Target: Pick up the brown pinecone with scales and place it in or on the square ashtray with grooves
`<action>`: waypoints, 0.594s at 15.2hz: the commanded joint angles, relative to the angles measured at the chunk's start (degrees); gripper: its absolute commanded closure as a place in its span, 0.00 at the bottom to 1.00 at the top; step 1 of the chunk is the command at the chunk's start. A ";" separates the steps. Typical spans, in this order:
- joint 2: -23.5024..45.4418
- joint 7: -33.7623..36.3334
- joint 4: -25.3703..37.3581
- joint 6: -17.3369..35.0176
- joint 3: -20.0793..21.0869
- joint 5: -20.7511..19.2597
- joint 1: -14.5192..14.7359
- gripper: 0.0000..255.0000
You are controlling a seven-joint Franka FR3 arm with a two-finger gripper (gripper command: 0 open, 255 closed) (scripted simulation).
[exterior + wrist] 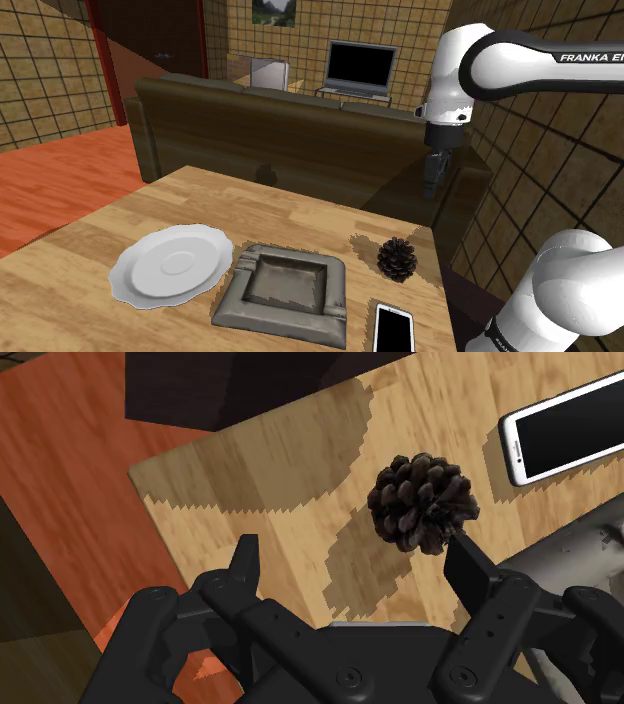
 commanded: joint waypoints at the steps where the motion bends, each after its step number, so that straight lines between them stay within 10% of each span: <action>1: 0.00 0.00 0.00 0.00 0.00 0.00 0.00 0.00; 9: -0.28 8.71 -10.04 17.08 12.19 3.01 4.59 0.00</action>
